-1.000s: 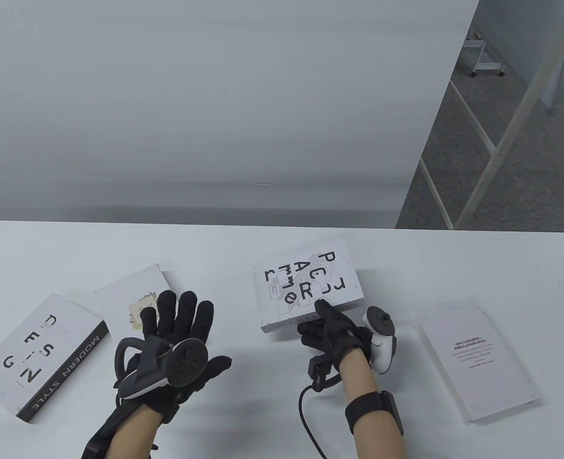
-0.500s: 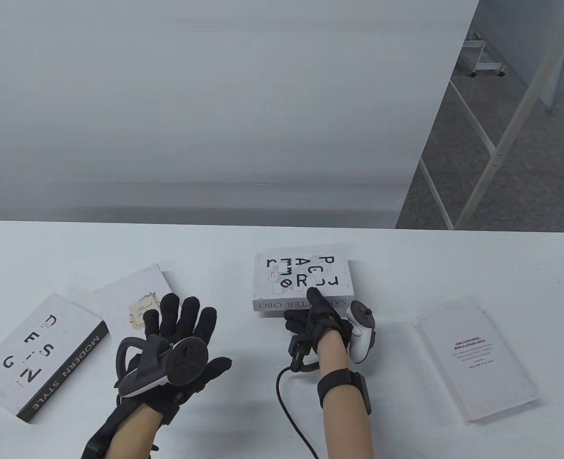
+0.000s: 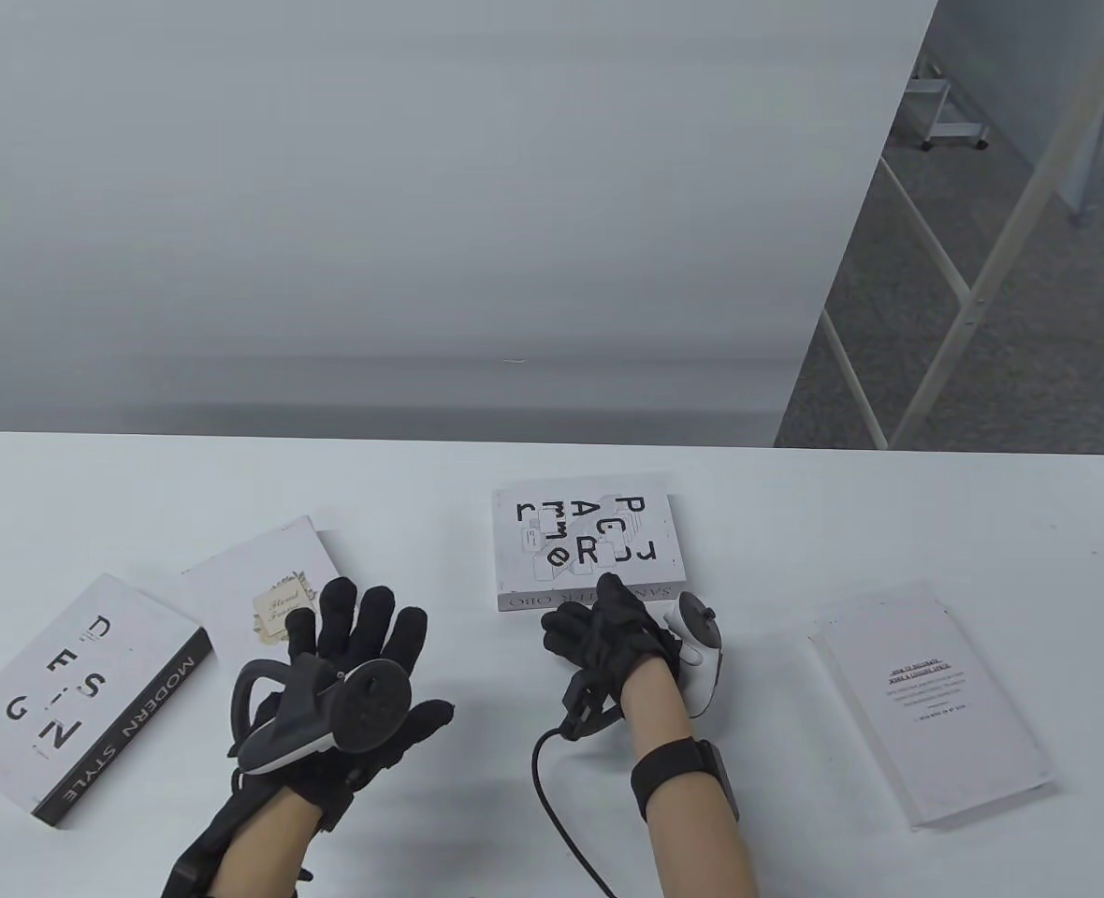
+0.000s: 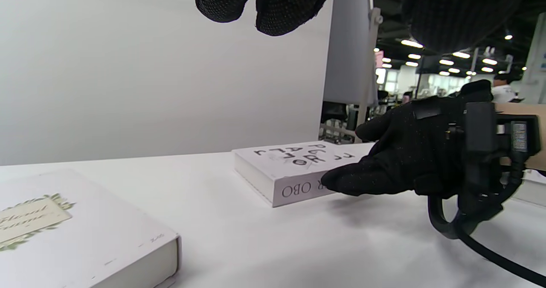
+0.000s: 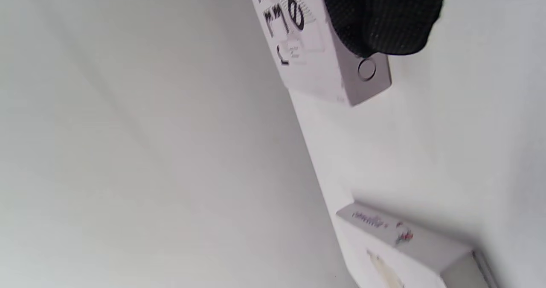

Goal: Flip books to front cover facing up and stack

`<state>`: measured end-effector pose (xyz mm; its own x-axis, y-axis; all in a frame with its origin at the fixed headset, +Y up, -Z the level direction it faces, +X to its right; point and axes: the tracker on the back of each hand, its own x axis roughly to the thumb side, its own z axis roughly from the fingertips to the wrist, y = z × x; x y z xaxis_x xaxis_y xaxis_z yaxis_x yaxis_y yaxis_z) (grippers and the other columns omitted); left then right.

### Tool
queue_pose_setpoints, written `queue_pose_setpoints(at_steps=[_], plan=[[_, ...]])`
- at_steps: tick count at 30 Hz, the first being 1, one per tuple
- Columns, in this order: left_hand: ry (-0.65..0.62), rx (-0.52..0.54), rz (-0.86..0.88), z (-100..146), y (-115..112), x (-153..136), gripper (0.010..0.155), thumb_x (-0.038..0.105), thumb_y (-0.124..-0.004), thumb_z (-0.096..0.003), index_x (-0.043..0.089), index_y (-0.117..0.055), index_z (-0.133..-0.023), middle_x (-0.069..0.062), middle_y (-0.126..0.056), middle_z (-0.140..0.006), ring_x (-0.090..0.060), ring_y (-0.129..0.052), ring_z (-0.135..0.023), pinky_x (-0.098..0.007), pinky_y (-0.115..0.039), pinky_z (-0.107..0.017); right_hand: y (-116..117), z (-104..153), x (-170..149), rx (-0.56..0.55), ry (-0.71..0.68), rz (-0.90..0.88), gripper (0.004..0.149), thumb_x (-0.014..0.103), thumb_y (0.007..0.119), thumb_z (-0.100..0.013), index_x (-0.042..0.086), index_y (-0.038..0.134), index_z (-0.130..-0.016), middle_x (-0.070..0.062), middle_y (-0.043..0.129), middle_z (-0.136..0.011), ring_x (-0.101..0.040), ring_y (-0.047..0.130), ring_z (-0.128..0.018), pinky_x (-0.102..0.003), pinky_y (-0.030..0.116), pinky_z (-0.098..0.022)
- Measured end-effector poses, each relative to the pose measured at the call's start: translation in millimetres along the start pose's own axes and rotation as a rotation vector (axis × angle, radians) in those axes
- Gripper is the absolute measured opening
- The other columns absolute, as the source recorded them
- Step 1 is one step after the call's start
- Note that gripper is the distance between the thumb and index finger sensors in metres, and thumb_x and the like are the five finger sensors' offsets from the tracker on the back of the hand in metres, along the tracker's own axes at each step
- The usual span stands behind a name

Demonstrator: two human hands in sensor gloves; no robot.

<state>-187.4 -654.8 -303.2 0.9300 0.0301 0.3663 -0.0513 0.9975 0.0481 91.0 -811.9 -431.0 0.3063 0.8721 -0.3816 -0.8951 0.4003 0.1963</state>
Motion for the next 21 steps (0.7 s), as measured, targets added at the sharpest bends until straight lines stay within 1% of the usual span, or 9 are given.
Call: queue_pose_setpoints(at_steps=[5, 8, 9, 11, 12, 14, 17, 18, 21], plan=[[-0.017, 0.013, -0.022, -2, -3, 5, 0.091, 0.069, -0.065, -0.0452, 0.01, -0.048, -0.112, -0.026, -0.041, -0.114, -0.06, -0.034, -0.101, -0.074, -0.045, -0.066, 9, 31, 23, 0.105, -0.082, 0.162, 0.074, 0.039, 0.038, -0.063, -0.018, 0.002, -0.095, -0.049, 0.037, -0.095, -0.055, 0.067, -0.085, -0.056, 0.069, -0.059], [-0.021, 0.017, -0.027, -3, -5, 8, 0.093, 0.07, -0.064, -0.0455, 0.01, -0.043, -0.113, -0.027, -0.037, -0.114, -0.063, -0.038, -0.101, -0.074, -0.047, -0.066, 7, 50, 39, 0.168, -0.139, 0.254, 0.069, 0.037, 0.041, -0.063, -0.014, 0.013, -0.1, -0.047, 0.041, -0.096, -0.057, 0.069, -0.083, -0.058, 0.069, -0.057], [-0.022, 0.008, -0.027, -3, -8, 10, 0.093, 0.07, -0.064, -0.0455, 0.01, -0.043, -0.113, -0.027, -0.035, -0.114, -0.063, -0.037, -0.1, -0.074, -0.047, -0.066, 4, 60, 47, 0.22, -0.166, 0.279, 0.07, 0.038, 0.041, -0.063, -0.014, 0.011, -0.101, -0.047, 0.04, -0.097, -0.057, 0.067, -0.084, -0.059, 0.068, -0.058], [-0.019, -0.013, -0.037, -5, -11, 11, 0.094, 0.071, -0.064, -0.0455, 0.01, -0.041, -0.113, -0.027, -0.032, -0.114, -0.065, -0.035, -0.099, -0.073, -0.043, -0.067, -2, 74, 56, 0.255, -0.205, 0.315, 0.071, 0.04, 0.042, -0.064, -0.012, 0.012, -0.102, -0.047, 0.039, -0.099, -0.06, 0.065, -0.084, -0.061, 0.066, -0.058], [-0.015, -0.028, -0.046, -6, -14, 10, 0.094, 0.071, -0.064, -0.0453, 0.01, -0.04, -0.113, -0.027, -0.031, -0.114, -0.065, -0.034, -0.099, -0.073, -0.042, -0.067, -8, 84, 62, 0.243, -0.227, 0.348, 0.073, 0.043, 0.045, -0.064, -0.011, 0.014, -0.103, -0.046, 0.04, -0.1, -0.062, 0.065, -0.083, -0.062, 0.067, -0.056], [-0.019, -0.038, -0.053, -8, -20, 8, 0.093, 0.07, -0.064, -0.0454, 0.011, -0.041, -0.113, -0.027, -0.031, -0.114, -0.064, -0.033, -0.099, -0.072, -0.041, -0.068, -20, 103, 71, 0.162, -0.203, 0.466, 0.077, 0.049, 0.05, -0.063, -0.011, 0.025, -0.104, -0.047, 0.049, -0.098, -0.062, 0.077, -0.076, -0.063, 0.073, -0.05], [-0.016, -0.03, -0.061, -8, -23, 4, 0.092, 0.07, -0.064, -0.0456, 0.011, -0.043, -0.112, -0.026, -0.032, -0.114, -0.063, -0.034, -0.1, -0.07, -0.041, -0.068, -38, 128, 87, 0.118, -0.238, 0.667, 0.083, 0.055, 0.049, -0.063, -0.011, 0.021, -0.106, -0.047, 0.046, -0.1, -0.066, 0.073, -0.076, -0.067, 0.07, -0.05], [-0.012, -0.025, -0.063, -8, -23, 3, 0.092, 0.071, -0.064, -0.0456, 0.011, -0.042, -0.113, -0.026, -0.032, -0.114, -0.063, -0.033, -0.1, -0.07, -0.041, -0.068, -47, 139, 93, 0.071, -0.252, 0.762, 0.084, 0.055, 0.05, -0.063, -0.011, 0.02, -0.106, -0.047, 0.045, -0.101, -0.067, 0.071, -0.077, -0.068, 0.069, -0.05], [-0.008, -0.02, -0.069, -9, -23, 2, 0.095, 0.071, -0.063, -0.0456, 0.009, -0.036, -0.113, -0.027, -0.029, -0.114, -0.063, -0.032, -0.1, -0.071, -0.042, -0.068, -65, 159, 106, -0.03, -0.261, 0.915, 0.089, 0.057, 0.053, -0.062, -0.011, 0.012, -0.104, -0.046, 0.045, -0.102, -0.069, 0.07, -0.077, -0.07, 0.067, -0.05]])
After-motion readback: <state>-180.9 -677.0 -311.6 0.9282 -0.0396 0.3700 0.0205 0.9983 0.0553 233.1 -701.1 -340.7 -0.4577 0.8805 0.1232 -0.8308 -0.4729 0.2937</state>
